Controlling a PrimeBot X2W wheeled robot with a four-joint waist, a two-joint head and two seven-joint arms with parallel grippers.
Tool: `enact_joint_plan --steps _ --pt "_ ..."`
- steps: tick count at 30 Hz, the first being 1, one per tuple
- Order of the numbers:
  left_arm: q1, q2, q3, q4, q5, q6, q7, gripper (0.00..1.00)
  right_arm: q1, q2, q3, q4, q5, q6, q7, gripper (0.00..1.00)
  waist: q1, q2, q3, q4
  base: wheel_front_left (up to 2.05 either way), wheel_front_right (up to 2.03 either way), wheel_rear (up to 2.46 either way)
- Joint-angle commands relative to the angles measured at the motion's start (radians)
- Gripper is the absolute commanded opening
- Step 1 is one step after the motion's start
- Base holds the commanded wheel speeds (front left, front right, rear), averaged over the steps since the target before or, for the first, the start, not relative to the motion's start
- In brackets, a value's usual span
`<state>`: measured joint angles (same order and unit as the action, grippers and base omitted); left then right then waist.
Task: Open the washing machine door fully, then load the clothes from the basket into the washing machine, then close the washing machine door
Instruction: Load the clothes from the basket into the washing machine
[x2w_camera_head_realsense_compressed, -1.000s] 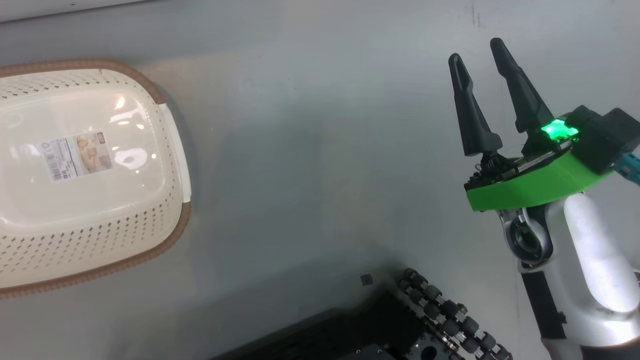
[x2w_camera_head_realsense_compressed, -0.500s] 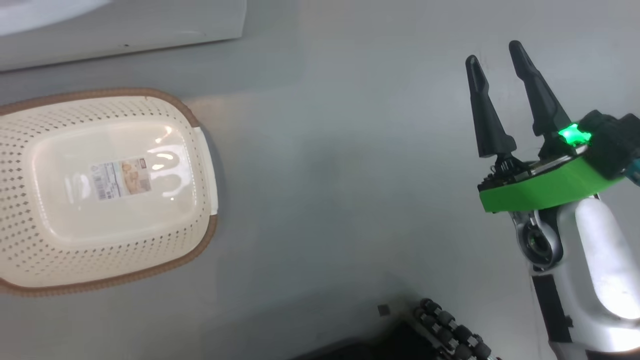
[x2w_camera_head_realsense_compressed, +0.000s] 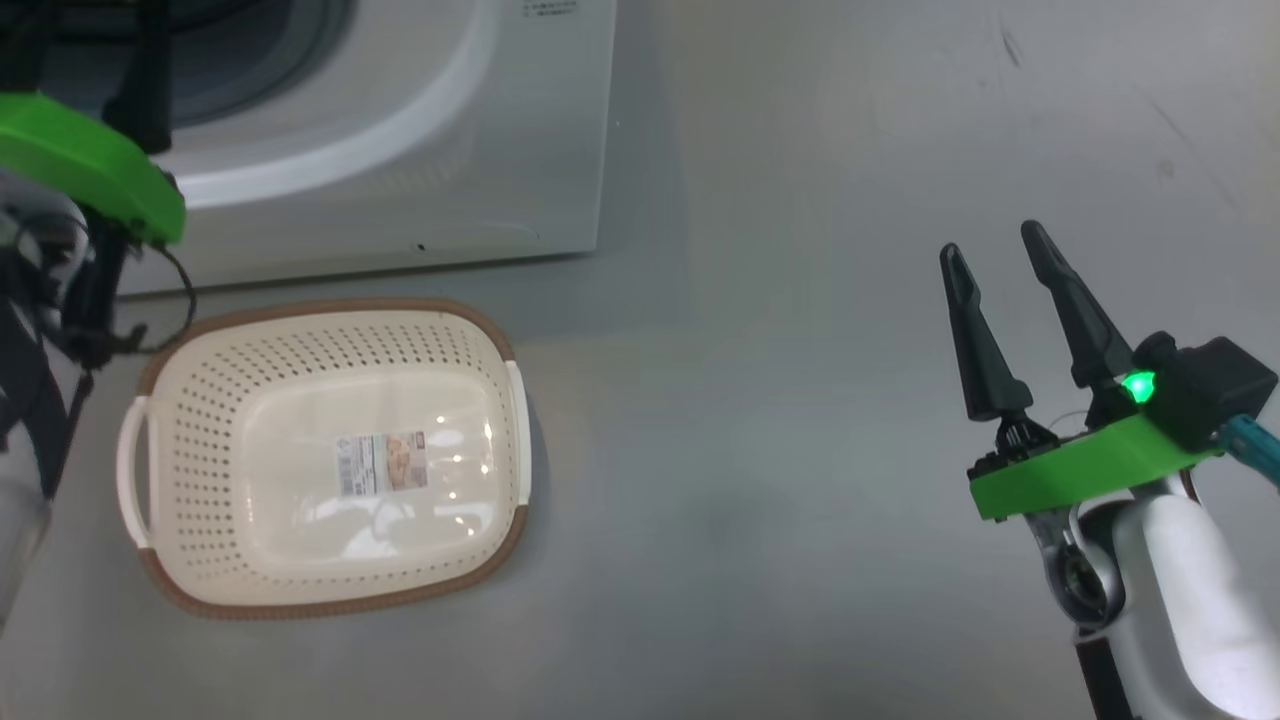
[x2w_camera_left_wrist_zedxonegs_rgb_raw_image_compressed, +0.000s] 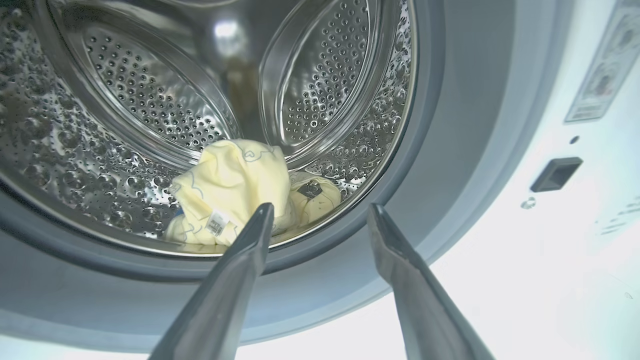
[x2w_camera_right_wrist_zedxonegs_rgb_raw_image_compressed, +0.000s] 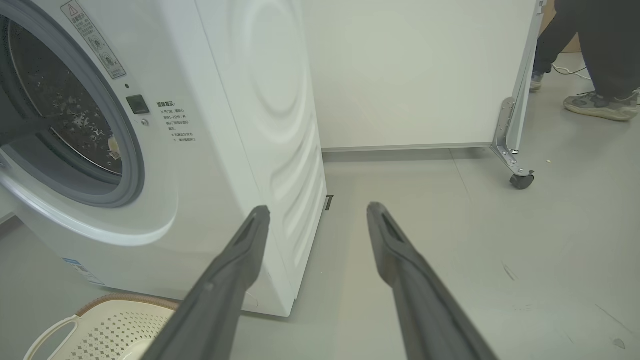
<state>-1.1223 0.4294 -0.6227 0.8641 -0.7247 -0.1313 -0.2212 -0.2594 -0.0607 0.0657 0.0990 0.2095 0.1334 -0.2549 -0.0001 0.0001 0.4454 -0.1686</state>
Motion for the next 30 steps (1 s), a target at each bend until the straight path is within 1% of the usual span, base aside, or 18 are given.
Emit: enact_joint_plan --steps 1,4,6,11,12,17,20,22,24,30 --pt "0.026 0.069 0.018 -0.045 -0.017 0.001 -0.014 1.0 0.019 -0.015 0.019 -0.021 -0.006 -0.003 -0.007 1.0 0.0001 -0.0001 -0.1 0.055 0.0 0.0 0.0" --pt "0.105 0.101 0.007 -0.086 -0.001 0.014 -0.024 1.0 0.044 -0.016 0.025 -0.01 -0.003 -0.003 -0.007 1.0 0.0001 -0.0001 -0.154 0.073 0.0 0.0 0.0" --pt "0.159 0.111 0.015 -0.126 -0.009 0.028 -0.028 1.0 0.055 -0.016 0.028 -0.007 -0.001 -0.003 -0.007 1.0 0.0001 -0.0001 -0.181 0.083 0.0 0.0 0.0" --pt "0.309 0.131 0.045 -0.256 -0.035 0.09 -0.035 1.0 0.088 -0.013 0.017 -0.003 -0.001 -0.003 -0.007 1.0 0.0001 -0.0001 -0.246 0.108 0.0 0.0 0.0" --pt "0.309 0.131 0.045 -0.256 -0.035 0.09 -0.035 1.0 0.088 -0.013 0.017 -0.003 -0.001 -0.003 -0.007 1.0 0.0001 -0.0001 -0.246 0.108 0.0 0.0 0.0" --pt "0.485 0.153 0.076 -0.419 -0.046 0.172 -0.039 1.0 0.118 -0.015 0.014 0.005 -0.004 -0.003 -0.007 1.0 0.0001 -0.0001 -0.307 0.122 0.0 0.0 0.0" --pt "0.588 0.164 0.099 -0.513 -0.04 0.229 -0.04 1.0 0.134 -0.016 0.008 0.003 -0.004 -0.003 -0.007 1.0 0.0001 -0.0001 -0.338 0.126 0.0 0.0 0.0" --pt "0.651 0.159 0.123 -0.575 -0.04 0.261 -0.04 1.0 0.146 -0.016 0.005 0.002 -0.004 -0.003 -0.007 1.0 0.0001 -0.0001 -0.356 0.129 0.0 0.0 0.0" --pt "0.71 0.152 0.144 -0.632 -0.035 0.284 -0.04 1.0 0.158 -0.016 0.001 0.002 -0.005 -0.003 -0.007 1.0 0.0001 -0.0001 -0.372 0.133 0.0 0.0 0.0" --pt "0.861 0.115 0.197 -0.748 0.005 0.327 -0.04 1.0 0.196 -0.013 -0.003 0.004 -0.004 -0.003 -0.007 1.0 0.0001 -0.0001 -0.423 0.141 0.0 0.0 0.0"
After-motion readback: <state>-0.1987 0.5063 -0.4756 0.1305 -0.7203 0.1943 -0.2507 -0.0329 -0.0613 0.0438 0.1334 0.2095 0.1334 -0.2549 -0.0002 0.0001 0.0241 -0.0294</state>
